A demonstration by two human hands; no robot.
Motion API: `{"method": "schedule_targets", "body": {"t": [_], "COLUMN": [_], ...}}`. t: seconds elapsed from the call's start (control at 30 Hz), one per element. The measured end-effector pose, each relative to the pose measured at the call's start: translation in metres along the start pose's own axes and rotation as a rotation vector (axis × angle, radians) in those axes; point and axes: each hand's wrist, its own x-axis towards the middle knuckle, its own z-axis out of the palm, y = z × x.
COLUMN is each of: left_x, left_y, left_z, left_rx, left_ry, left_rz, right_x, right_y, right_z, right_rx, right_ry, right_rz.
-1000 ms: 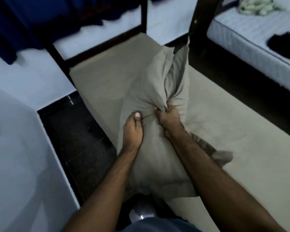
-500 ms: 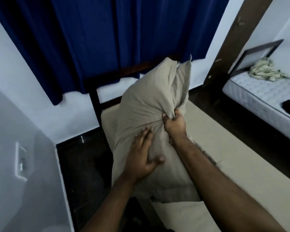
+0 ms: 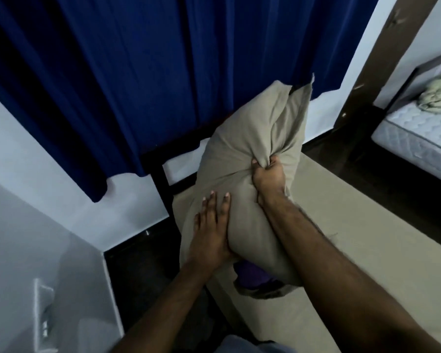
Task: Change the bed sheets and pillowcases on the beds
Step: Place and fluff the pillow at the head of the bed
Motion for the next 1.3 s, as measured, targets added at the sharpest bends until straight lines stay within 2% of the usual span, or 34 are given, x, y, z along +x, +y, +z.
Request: {"method": "schedule_targets", "body": {"t": [0.13,0.27,0.4,0.47,0.63,0.8,0.87,0.97,1.07,1.13,1.2,1.3], "left_x": [0.038,0.074,0.116,0.132,0.182,0.218,0.224,0.229,0.238,0.242,0.244,0.240], "left_y": [-0.020,-0.043,-0.064,-0.075,-0.108,-0.110,-0.106,-0.101,-0.112,-0.136,-0.150,-0.135], "left_z": [-0.005,0.008,0.016,0.012,-0.001,-0.017,-0.012,0.020,0.095,0.147,0.189,0.230], "left_rx": [-0.018,-0.060,-0.155,-0.225,-0.212,-0.171,-0.099,0.052,0.221,0.211,0.115,0.011], "left_ry": [0.020,0.101,0.101,0.186,0.355,0.374,0.300,-0.016,-0.454,-0.709,-0.818,-0.875], "left_rz": [-0.102,-0.075,0.047,0.115,0.217,0.415,0.499,0.522,0.396,0.235,0.235,0.373], "right_x": [0.031,0.062,0.092,0.106,0.144,0.167,0.169,0.171,0.170,0.154,0.138,0.123], "right_y": [-0.003,-0.002,0.007,0.009,-0.011,0.006,0.035,0.105,0.222,0.262,0.283,0.303], "right_z": [0.025,0.041,0.054,0.063,0.091,0.091,0.083,0.073,0.075,0.079,0.078,0.072], "right_rx": [0.082,0.122,0.115,0.150,0.448,0.726,0.780,0.690,0.501,0.256,0.018,-0.070], "right_ry": [0.037,0.046,0.094,0.100,0.026,-0.038,-0.008,0.065,0.087,0.090,0.087,0.184], "right_rz": [0.008,0.079,0.123,0.135,0.162,0.203,0.244,0.364,0.619,0.791,0.854,0.855]}}
